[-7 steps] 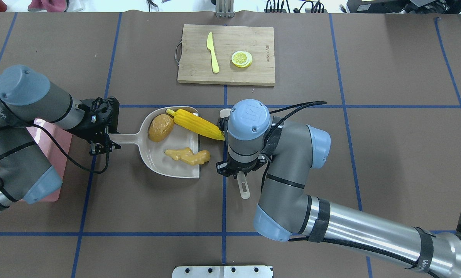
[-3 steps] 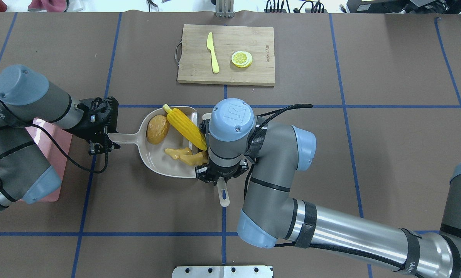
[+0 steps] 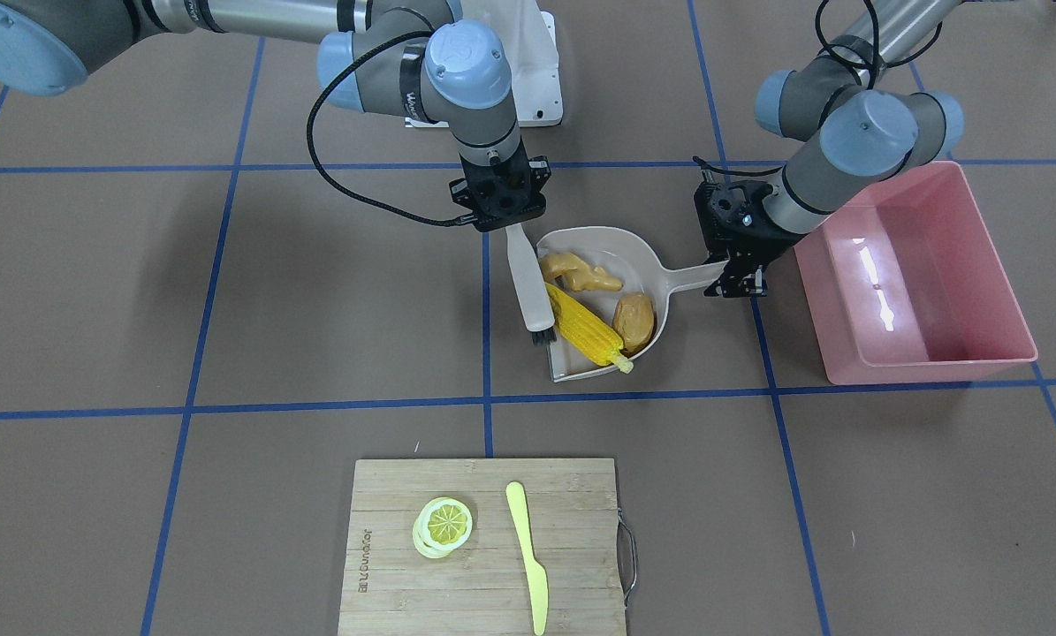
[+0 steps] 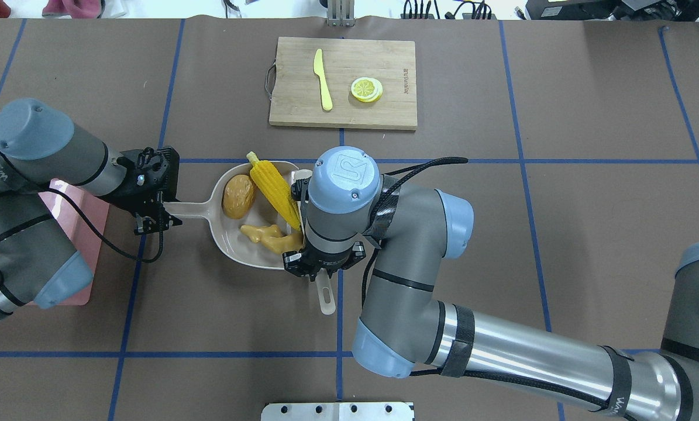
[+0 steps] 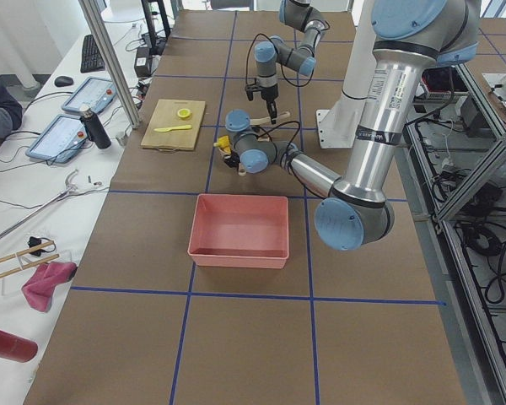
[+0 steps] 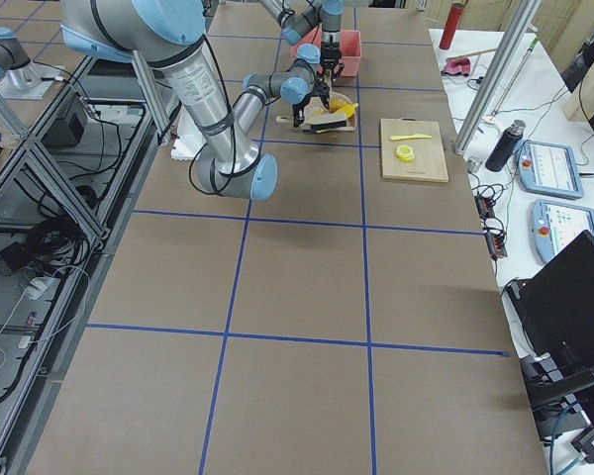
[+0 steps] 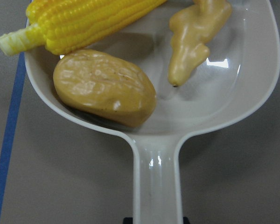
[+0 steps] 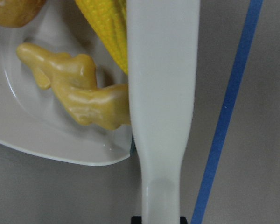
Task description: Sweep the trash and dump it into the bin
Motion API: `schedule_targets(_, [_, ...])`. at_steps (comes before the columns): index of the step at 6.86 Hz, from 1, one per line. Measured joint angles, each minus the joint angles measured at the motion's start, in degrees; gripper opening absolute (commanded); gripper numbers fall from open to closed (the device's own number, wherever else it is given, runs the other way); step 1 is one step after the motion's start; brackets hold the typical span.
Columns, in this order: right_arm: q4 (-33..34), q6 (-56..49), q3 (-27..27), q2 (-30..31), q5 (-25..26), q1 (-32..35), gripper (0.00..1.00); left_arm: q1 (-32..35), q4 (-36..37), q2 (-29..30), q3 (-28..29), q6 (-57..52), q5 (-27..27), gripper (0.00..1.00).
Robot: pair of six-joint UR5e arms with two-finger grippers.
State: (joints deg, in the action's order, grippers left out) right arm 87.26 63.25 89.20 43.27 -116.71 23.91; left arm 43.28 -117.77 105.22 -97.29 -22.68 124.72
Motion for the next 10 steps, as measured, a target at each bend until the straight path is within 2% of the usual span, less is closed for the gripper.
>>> schedule_targets(7, [-2.73, -0.76, -2.95, 0.54, -0.22, 0.23, 0.0, 0.05, 0.0, -0.1, -0.04, 0.36, 0.06, 0.36])
schedule_targets(10, [-7.68, 1.65, -3.11, 0.17, -1.17, 0.25, 0.0, 0.05, 0.0, -0.1, -0.22, 0.5, 0.05, 0.36])
